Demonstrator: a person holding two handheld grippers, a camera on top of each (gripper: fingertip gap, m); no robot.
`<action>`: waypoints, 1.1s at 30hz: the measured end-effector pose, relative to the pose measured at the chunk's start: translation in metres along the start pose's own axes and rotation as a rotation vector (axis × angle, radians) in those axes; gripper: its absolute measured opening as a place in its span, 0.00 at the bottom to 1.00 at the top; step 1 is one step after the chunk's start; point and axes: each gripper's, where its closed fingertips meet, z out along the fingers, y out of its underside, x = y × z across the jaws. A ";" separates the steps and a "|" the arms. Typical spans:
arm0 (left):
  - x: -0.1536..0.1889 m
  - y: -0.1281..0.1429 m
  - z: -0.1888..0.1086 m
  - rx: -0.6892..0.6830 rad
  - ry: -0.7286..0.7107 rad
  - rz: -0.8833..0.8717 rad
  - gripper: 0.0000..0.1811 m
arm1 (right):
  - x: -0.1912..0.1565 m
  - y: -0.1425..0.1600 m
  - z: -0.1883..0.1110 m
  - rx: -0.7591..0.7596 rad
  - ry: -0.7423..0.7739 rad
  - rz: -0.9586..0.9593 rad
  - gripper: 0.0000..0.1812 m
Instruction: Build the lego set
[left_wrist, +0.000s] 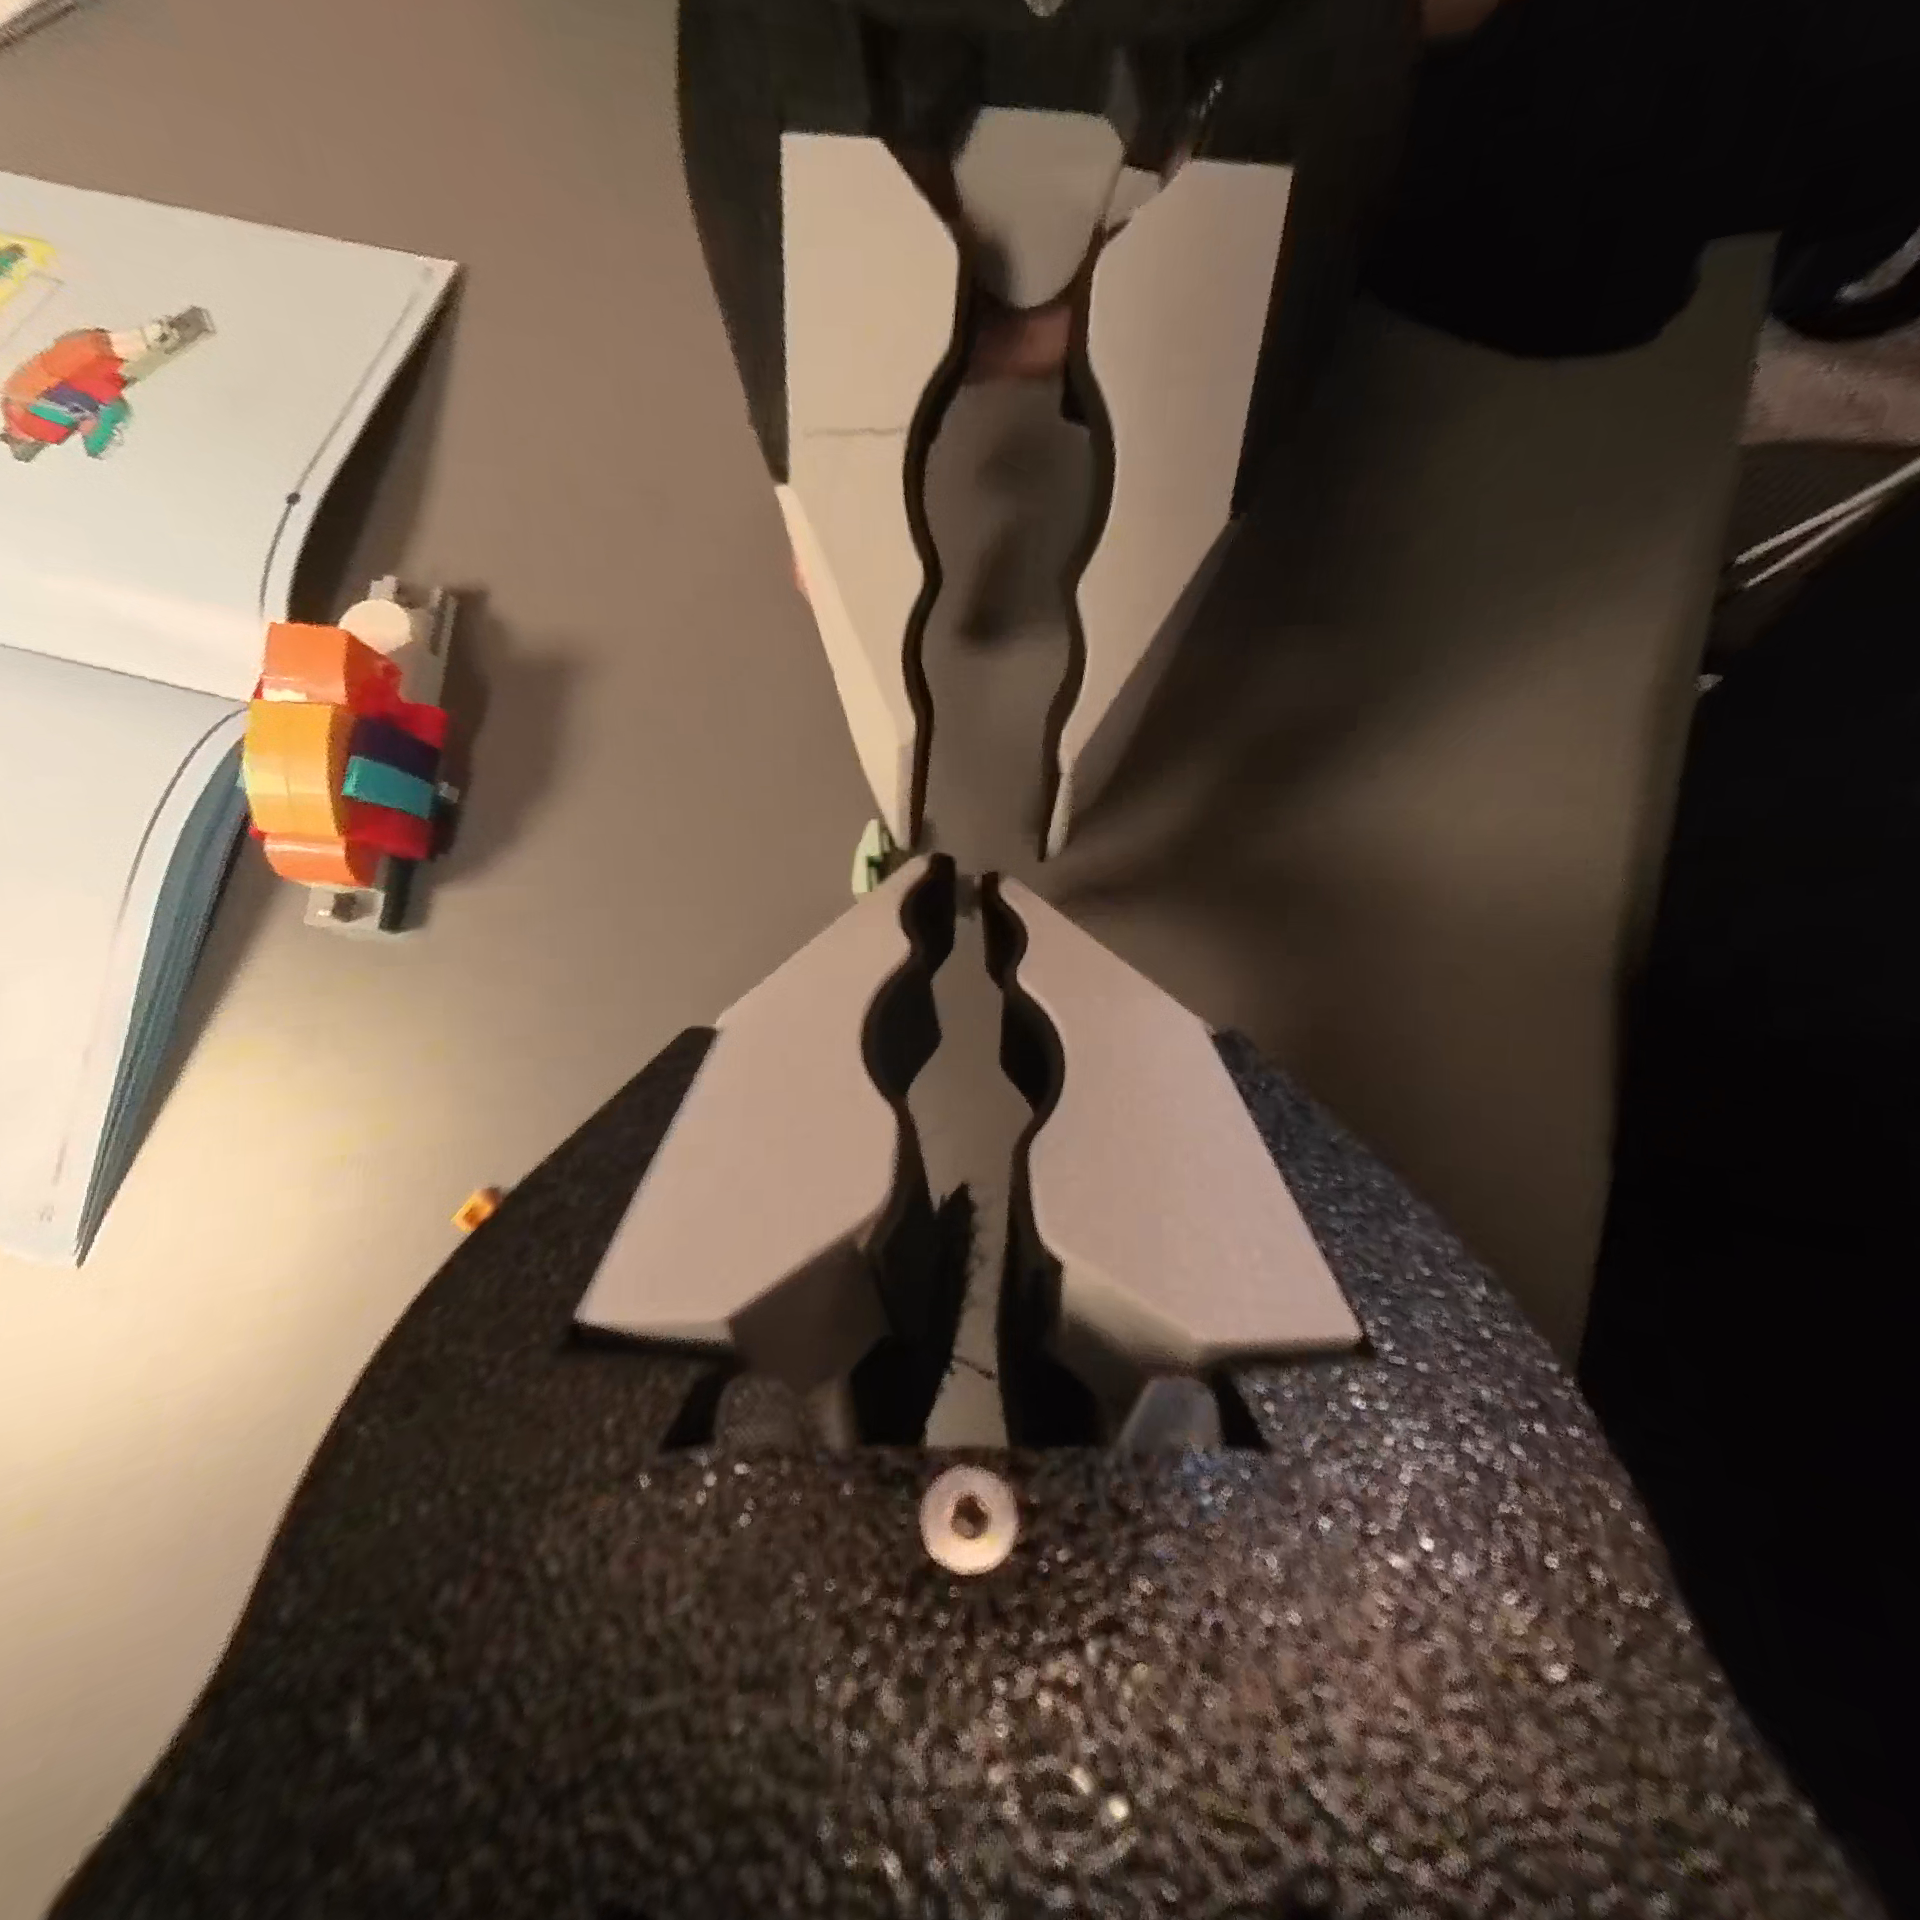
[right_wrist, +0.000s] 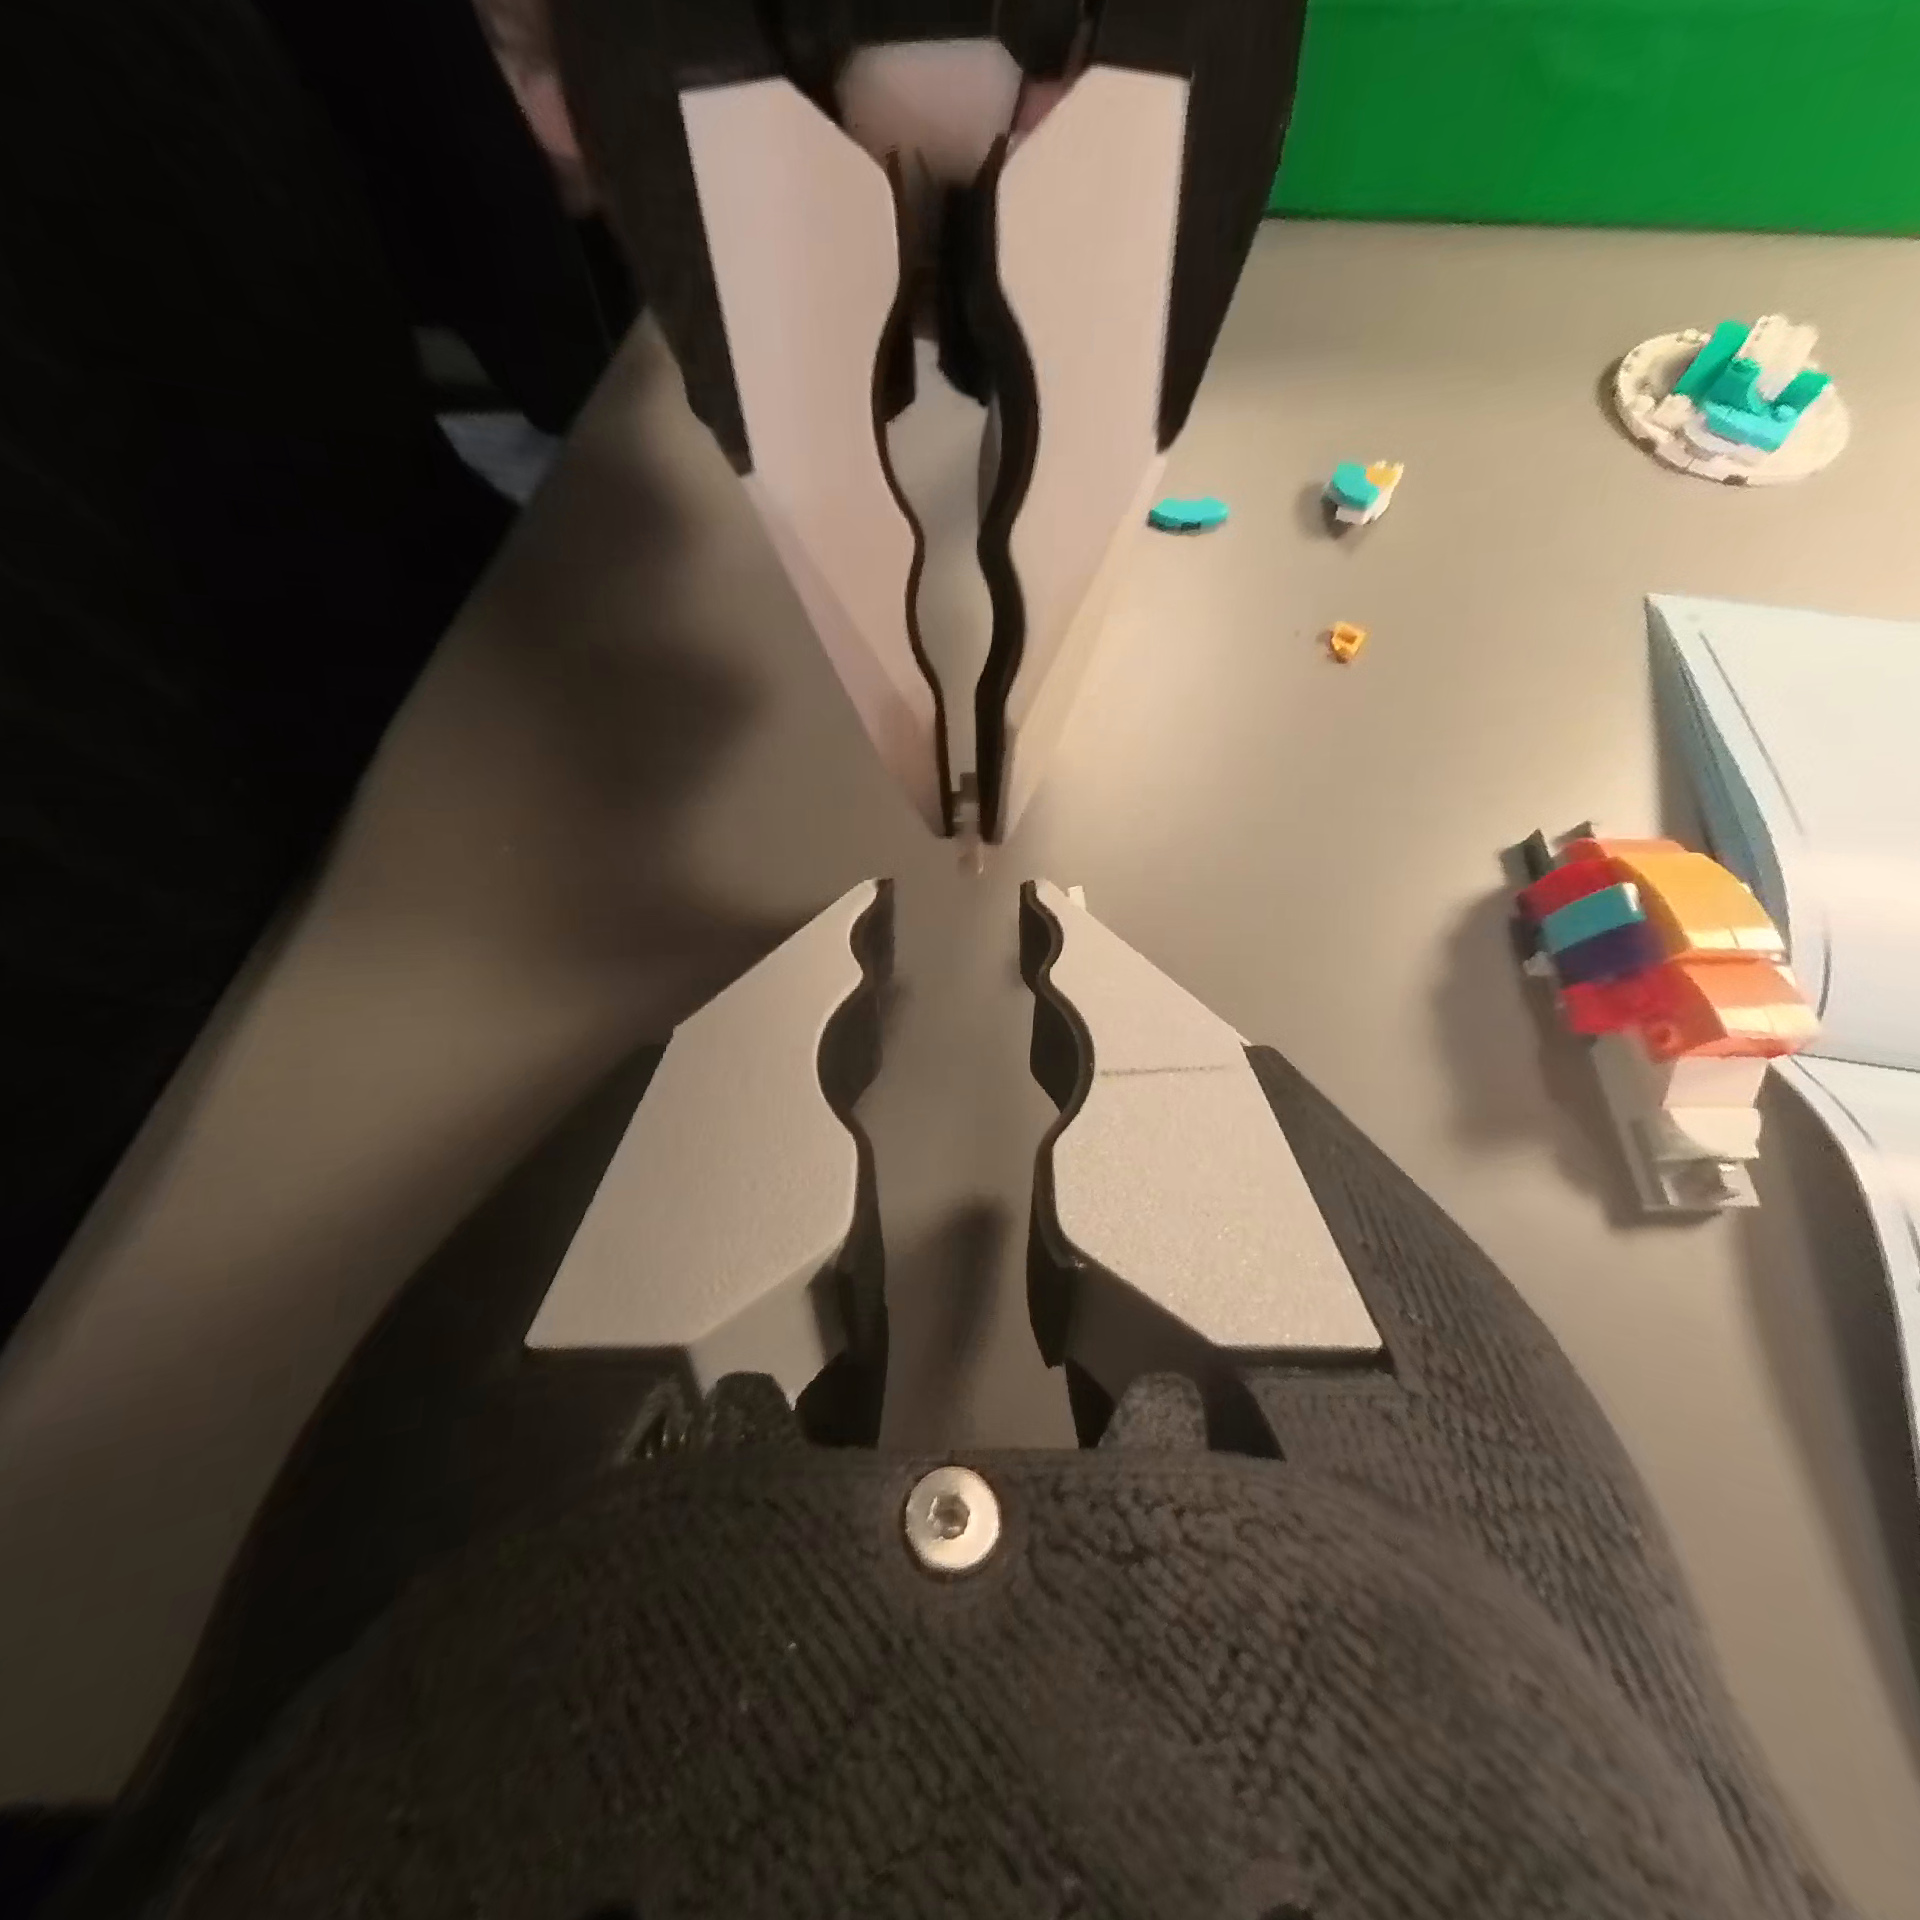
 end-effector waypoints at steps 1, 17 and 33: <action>0.002 0.000 0.001 -0.004 0.013 0.002 0.02 | 0.000 0.000 0.001 -0.004 0.007 -0.004 0.12; 0.010 -0.009 -0.007 0.091 0.100 -0.090 0.02 | -0.005 -0.009 -0.001 0.047 -0.016 0.013 0.06; -0.018 -0.062 -0.057 0.660 -0.004 -0.286 0.15 | 0.022 -0.074 -0.052 0.593 -0.024 0.243 0.02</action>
